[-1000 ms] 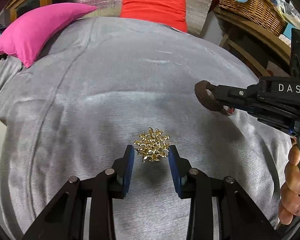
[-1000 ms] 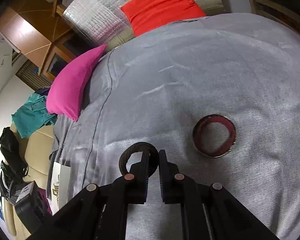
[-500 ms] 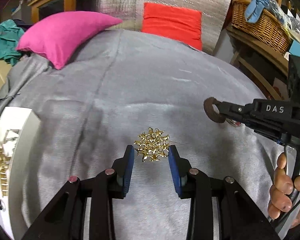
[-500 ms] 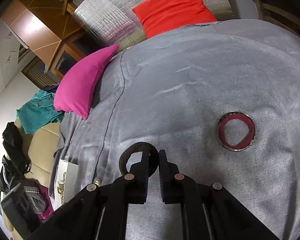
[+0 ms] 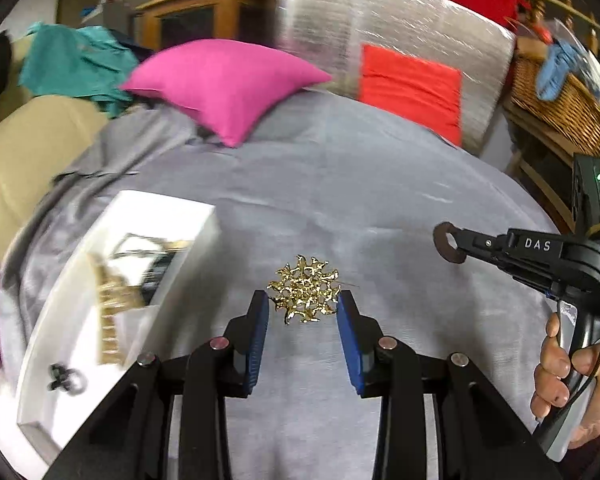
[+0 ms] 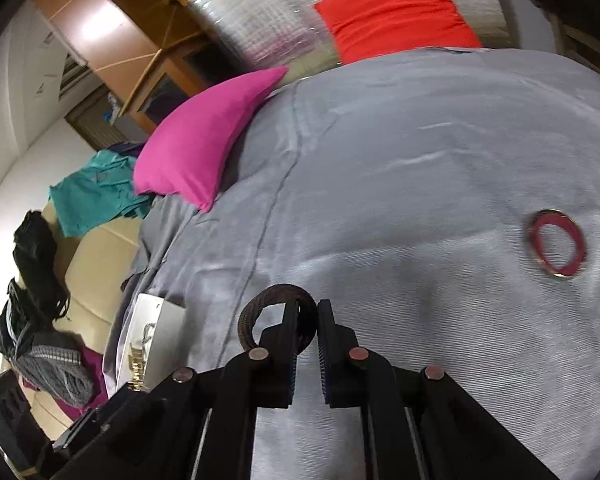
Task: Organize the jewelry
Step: 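Carry the brooch and brown ring to the white tray and release both, then move both open tools back toward the red and silver bangles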
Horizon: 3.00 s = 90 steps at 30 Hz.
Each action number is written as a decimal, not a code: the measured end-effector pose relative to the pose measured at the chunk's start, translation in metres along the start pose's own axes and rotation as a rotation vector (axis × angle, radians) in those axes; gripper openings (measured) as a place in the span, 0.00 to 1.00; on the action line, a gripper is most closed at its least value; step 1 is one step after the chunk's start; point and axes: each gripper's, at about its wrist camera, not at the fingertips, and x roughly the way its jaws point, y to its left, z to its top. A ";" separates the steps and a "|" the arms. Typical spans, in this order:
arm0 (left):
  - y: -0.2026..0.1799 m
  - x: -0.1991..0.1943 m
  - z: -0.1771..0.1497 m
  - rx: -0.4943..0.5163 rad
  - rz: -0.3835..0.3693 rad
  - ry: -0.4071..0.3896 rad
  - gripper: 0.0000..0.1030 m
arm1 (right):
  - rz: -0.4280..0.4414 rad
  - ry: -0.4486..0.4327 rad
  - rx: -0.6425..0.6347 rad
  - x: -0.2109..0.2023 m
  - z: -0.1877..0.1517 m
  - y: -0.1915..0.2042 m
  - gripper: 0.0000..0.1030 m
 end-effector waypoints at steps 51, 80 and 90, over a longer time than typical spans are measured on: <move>0.212 0.020 -0.047 -0.334 0.255 0.246 0.35 | -0.008 0.296 -0.240 0.226 -0.031 0.275 0.20; 0.037 -0.026 -0.014 0.052 0.251 -0.087 0.60 | -0.020 -0.009 0.062 -0.031 -0.012 0.004 0.27; -0.031 0.003 -0.011 0.115 0.162 -0.023 0.60 | -0.066 -0.156 0.337 -0.114 -0.002 -0.134 0.27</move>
